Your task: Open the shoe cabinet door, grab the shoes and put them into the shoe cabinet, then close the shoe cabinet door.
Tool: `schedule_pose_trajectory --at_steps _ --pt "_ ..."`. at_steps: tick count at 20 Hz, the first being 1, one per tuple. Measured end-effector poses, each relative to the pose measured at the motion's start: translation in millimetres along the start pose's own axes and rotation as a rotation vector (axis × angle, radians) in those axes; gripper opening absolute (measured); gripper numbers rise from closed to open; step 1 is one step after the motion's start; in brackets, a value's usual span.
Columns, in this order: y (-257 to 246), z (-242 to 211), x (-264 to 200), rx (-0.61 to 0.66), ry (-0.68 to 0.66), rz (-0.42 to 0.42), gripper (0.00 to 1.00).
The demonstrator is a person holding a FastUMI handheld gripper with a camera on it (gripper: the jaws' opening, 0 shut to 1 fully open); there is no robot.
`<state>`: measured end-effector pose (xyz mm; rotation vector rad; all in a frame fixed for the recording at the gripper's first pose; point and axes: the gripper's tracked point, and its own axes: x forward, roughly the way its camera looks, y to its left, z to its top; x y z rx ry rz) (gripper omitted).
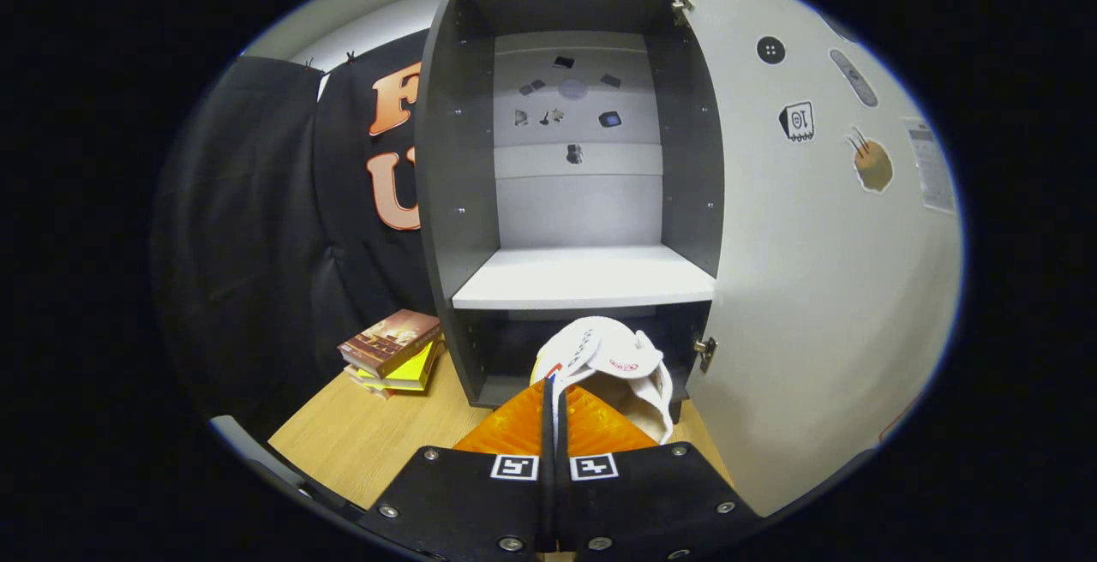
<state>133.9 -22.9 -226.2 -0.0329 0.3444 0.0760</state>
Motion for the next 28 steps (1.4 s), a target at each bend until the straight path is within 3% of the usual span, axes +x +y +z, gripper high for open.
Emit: schedule_pose_trajectory --at_steps 11,21,28 --pt "3.8 80.6 33.4 -0.021 -0.124 0.007 0.0" --pt "-4.2 124.5 139.1 -0.046 -0.127 -0.006 0.0" --pt "-5.5 125.7 205.8 -0.055 -0.079 -0.013 0.0"
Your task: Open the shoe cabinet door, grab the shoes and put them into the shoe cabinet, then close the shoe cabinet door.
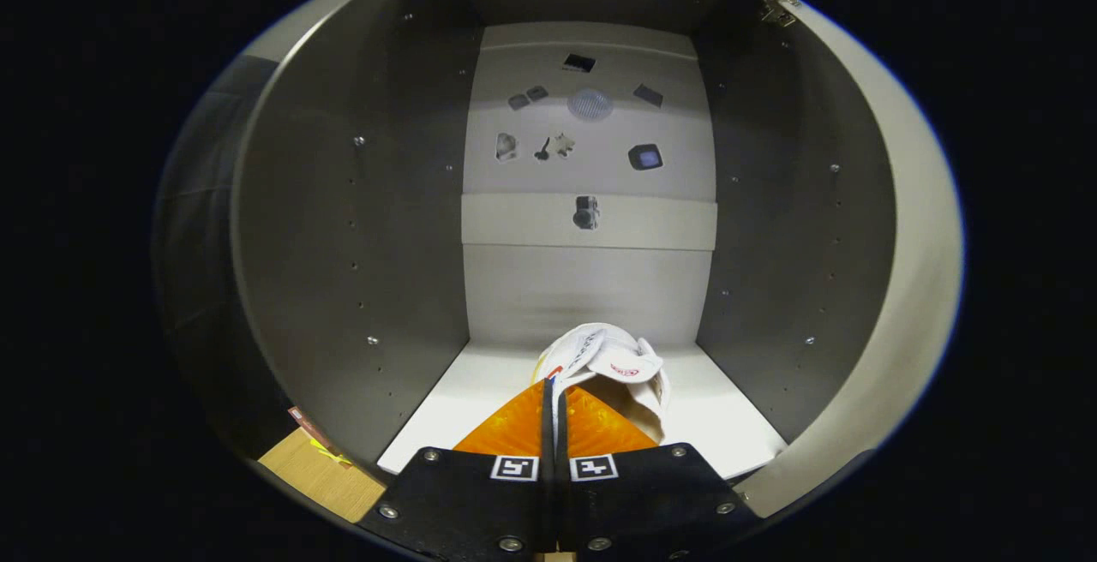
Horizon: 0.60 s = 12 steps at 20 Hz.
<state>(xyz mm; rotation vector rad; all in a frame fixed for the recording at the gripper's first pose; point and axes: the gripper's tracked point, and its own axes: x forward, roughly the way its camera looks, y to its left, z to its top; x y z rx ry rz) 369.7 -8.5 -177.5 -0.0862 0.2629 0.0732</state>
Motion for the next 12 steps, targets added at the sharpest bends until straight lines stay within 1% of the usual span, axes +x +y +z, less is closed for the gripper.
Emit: schedule_pose_trajectory --at_steps 3,7,12 --pt "2.7 -6.7 23.4 -0.003 0.017 -0.002 0.0" --pt "6.2 -17.8 42.7 -0.012 0.04 -0.012 0.0" --pt "7.5 -17.4 44.9 -0.036 0.034 -0.03 0.0"
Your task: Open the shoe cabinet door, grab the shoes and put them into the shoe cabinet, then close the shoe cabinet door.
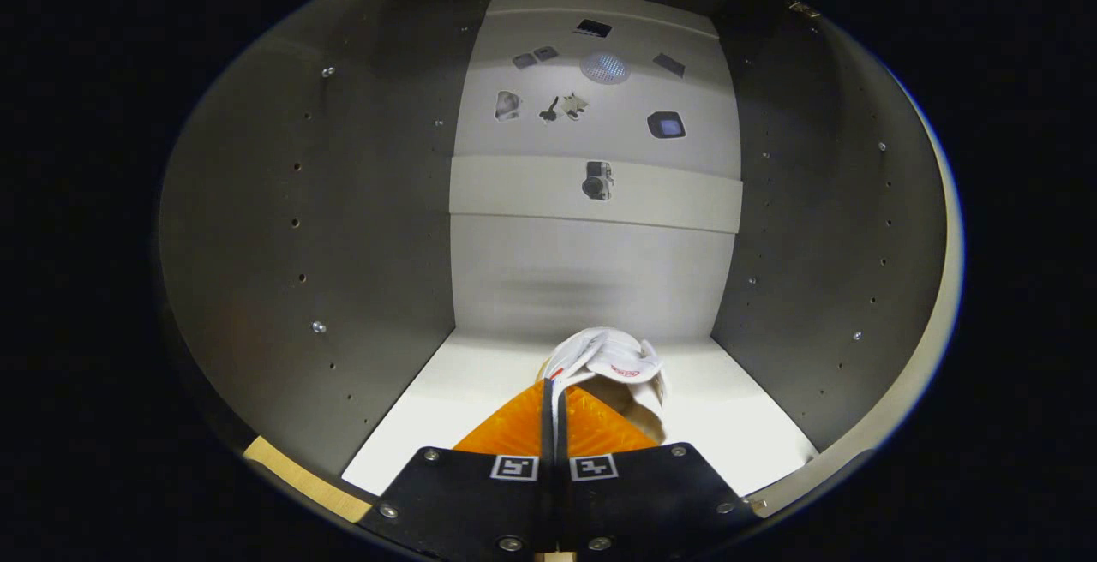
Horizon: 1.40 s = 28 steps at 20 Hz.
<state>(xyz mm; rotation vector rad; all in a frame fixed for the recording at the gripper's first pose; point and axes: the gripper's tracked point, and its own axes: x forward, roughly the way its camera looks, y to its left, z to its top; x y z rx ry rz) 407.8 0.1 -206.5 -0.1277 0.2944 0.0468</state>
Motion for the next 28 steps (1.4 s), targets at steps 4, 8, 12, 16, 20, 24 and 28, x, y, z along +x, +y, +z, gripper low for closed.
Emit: schedule_pose_trajectory --at_steps 4,8,12,16,20,24,28 --pt "-3.9 -0.3 0.0 0.012 0.006 -0.018 0.04" --pt "-2.4 -2.0 0.1 -0.015 0.017 -0.028 0.11" --pt "-3.1 -0.8 -1.2 -0.044 0.026 -0.047 0.2" --pt "-2.0 0.3 -0.7 -0.086 0.044 -0.058 0.28" --pt "0.4 -1.3 0.8 -0.111 0.05 -0.061 0.35" --pt "0.5 10.7 0.7 -0.083 0.012 -0.062 0.44" --pt "-3.0 20.8 -2.3 -0.054 -0.017 -0.061 0.49"
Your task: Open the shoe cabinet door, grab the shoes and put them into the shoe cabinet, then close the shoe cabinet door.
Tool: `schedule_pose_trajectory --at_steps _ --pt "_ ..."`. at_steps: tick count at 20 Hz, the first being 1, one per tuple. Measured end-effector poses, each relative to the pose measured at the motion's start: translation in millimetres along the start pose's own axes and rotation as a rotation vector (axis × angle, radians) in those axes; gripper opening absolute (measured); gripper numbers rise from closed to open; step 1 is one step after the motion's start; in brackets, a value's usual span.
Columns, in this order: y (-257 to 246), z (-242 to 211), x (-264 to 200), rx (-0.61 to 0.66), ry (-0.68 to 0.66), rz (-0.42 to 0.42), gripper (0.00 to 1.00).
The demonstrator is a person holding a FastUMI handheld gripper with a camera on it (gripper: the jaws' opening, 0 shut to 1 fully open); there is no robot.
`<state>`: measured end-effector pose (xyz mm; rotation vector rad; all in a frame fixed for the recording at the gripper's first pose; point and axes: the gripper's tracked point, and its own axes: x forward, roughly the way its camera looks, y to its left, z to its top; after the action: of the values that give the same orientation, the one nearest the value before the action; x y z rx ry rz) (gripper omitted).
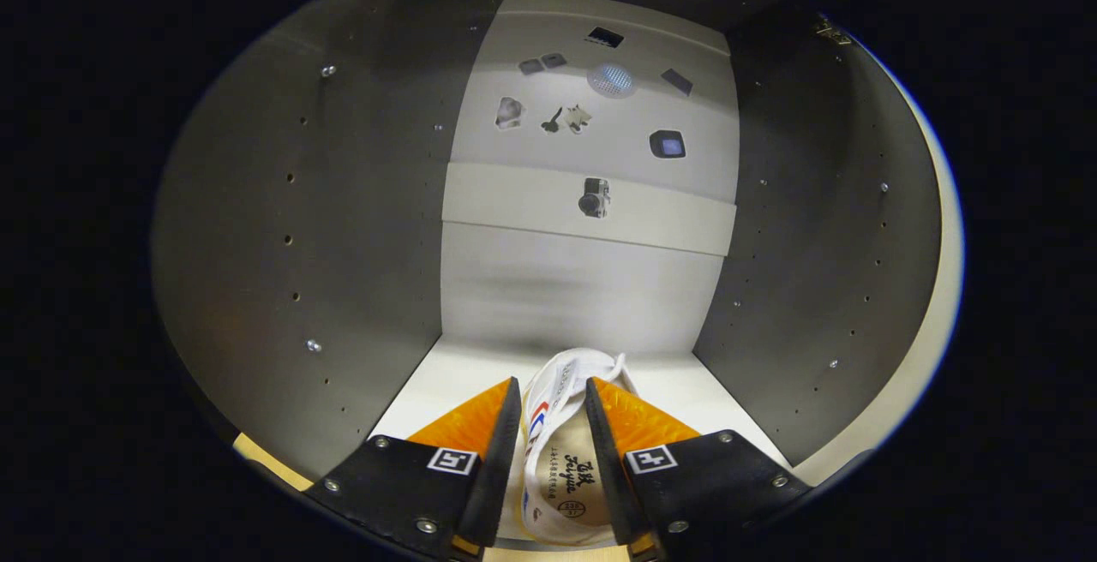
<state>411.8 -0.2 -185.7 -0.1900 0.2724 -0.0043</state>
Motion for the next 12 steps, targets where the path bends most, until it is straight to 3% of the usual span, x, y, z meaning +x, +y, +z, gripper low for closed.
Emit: schedule_pose_trajectory --at_steps 3,12 --pt "-1.1 10.0 -7.6 0.022 -0.027 0.011 0.55" --pt "-20.8 47.7 -70.4 0.065 -0.115 0.004 0.93"
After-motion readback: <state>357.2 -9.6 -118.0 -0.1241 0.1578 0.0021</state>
